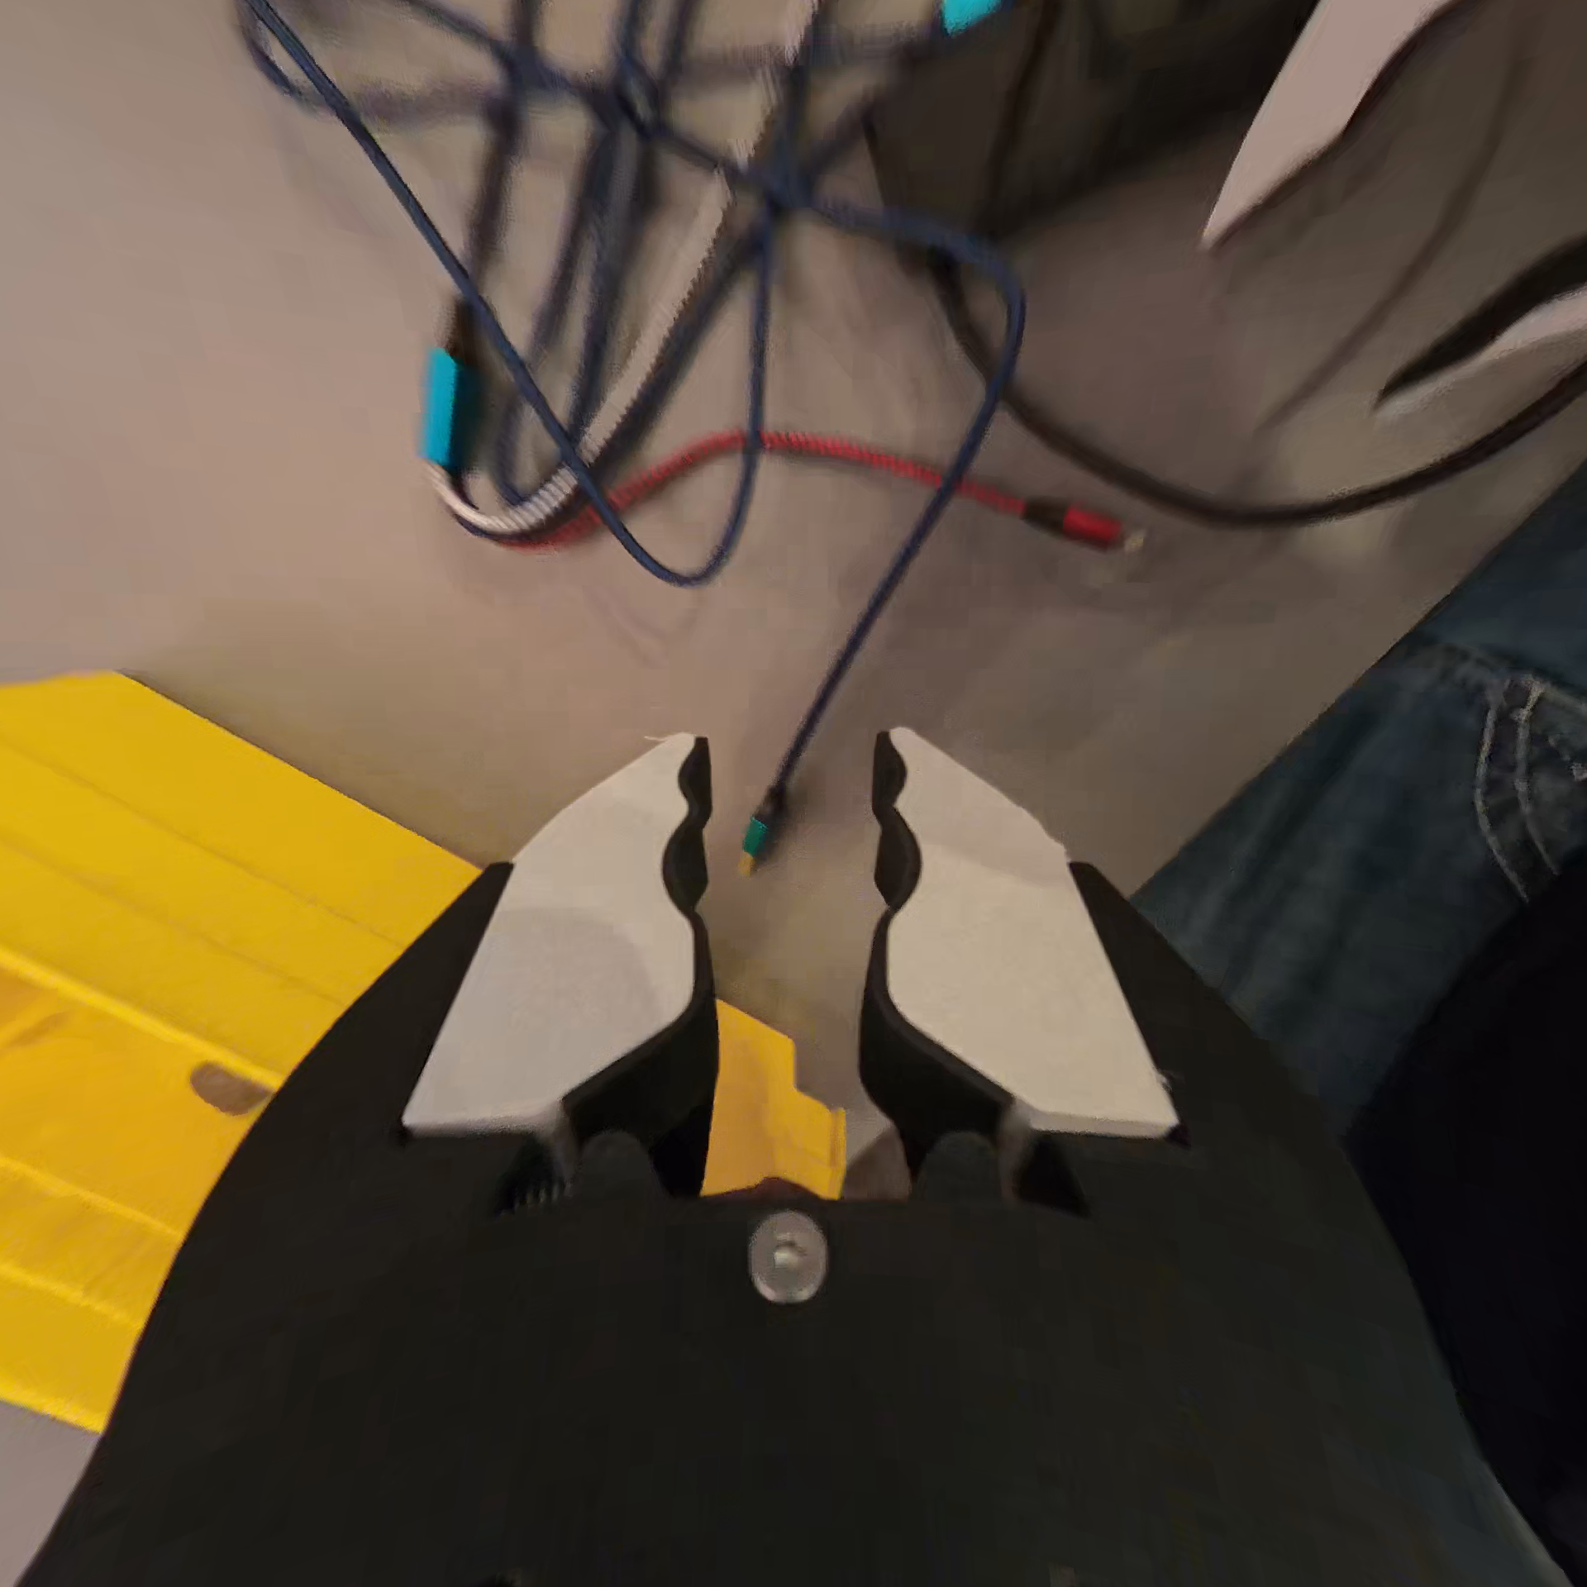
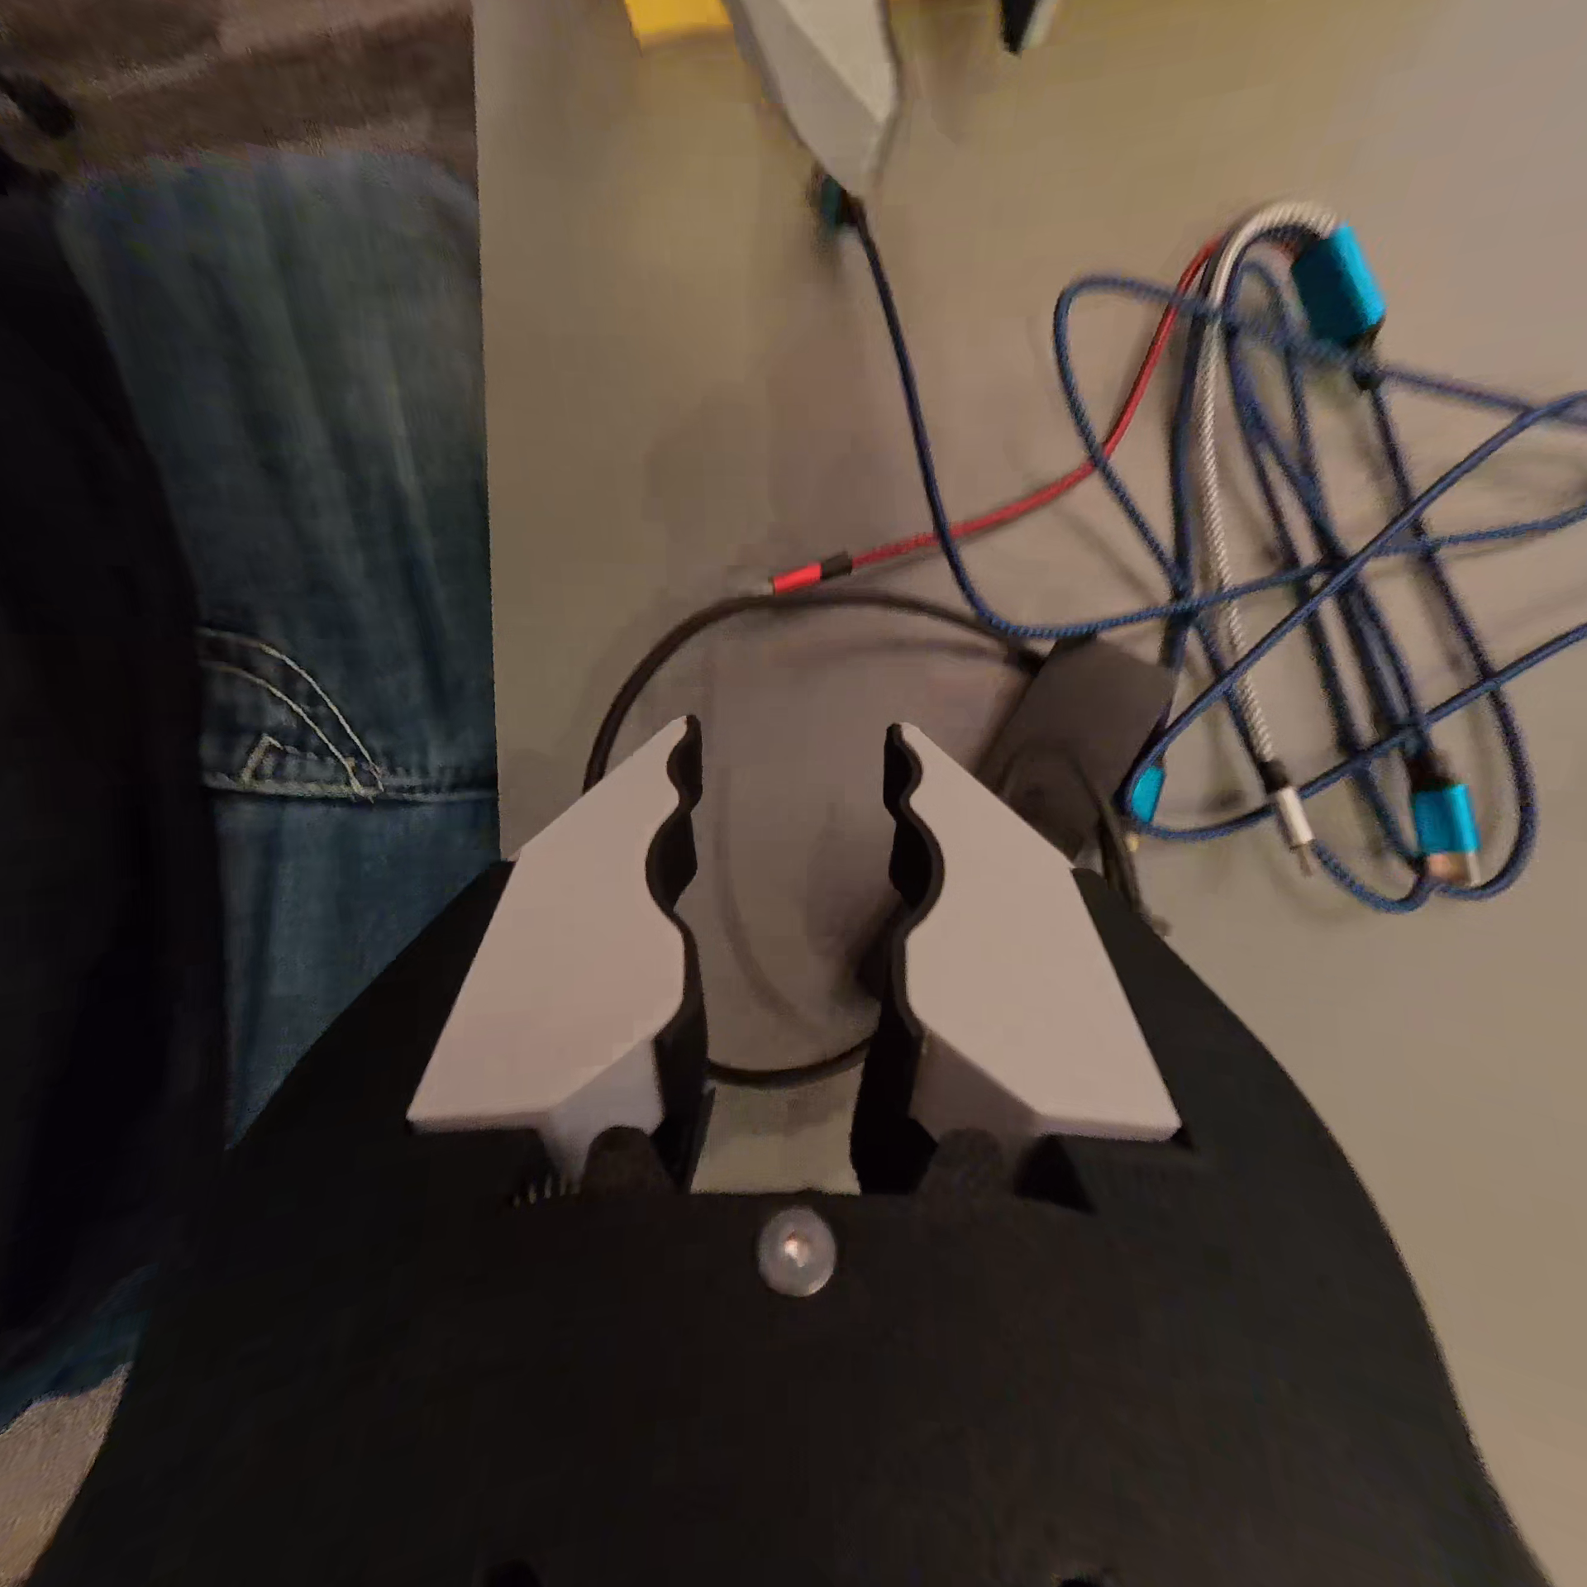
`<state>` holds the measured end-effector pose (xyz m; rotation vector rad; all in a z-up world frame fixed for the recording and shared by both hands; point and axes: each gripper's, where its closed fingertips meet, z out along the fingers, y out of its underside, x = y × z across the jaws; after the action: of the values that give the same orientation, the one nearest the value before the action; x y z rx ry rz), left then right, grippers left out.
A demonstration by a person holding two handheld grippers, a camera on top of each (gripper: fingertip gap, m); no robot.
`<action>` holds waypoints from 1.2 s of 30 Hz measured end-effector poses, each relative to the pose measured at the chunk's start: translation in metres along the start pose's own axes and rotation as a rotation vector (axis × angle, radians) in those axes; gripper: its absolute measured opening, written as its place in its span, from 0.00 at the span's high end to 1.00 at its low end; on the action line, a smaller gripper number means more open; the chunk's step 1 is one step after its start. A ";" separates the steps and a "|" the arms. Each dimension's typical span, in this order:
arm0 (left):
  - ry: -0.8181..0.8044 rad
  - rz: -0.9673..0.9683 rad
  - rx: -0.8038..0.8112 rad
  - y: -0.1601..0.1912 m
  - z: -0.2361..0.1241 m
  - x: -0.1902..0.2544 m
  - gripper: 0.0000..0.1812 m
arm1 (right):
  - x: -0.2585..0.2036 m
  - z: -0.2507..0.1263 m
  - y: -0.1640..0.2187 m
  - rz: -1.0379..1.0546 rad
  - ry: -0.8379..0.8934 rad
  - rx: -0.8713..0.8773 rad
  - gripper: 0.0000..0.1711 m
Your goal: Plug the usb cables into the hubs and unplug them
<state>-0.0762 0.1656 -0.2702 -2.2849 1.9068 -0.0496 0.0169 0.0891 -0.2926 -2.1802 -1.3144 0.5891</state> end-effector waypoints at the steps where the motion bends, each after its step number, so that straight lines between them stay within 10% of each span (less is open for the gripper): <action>1: 0.009 -0.011 -0.056 0.009 0.010 0.006 0.80 | -0.001 0.002 0.009 0.001 0.006 -0.024 0.77; 10: 0.179 -0.037 -0.106 0.002 0.054 0.058 0.89 | 0.020 -0.023 0.069 0.074 0.133 -0.133 0.78; 17: 0.209 0.026 0.088 -0.037 0.020 0.068 0.88 | 0.043 -0.068 0.094 0.175 0.243 -0.107 0.77; 25: 0.107 -0.125 -0.220 0.034 0.051 0.027 0.83 | 0.025 -0.068 0.065 0.121 0.203 -0.009 0.79; 36: 0.335 -0.167 0.058 -0.019 0.054 0.092 0.99 | -0.023 -0.013 0.007 0.046 -0.011 0.052 0.79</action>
<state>-0.0332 0.0842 -0.3281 -2.5185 1.8173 -0.5327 0.0192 0.0628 -0.2848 -2.1726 -1.2435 0.6474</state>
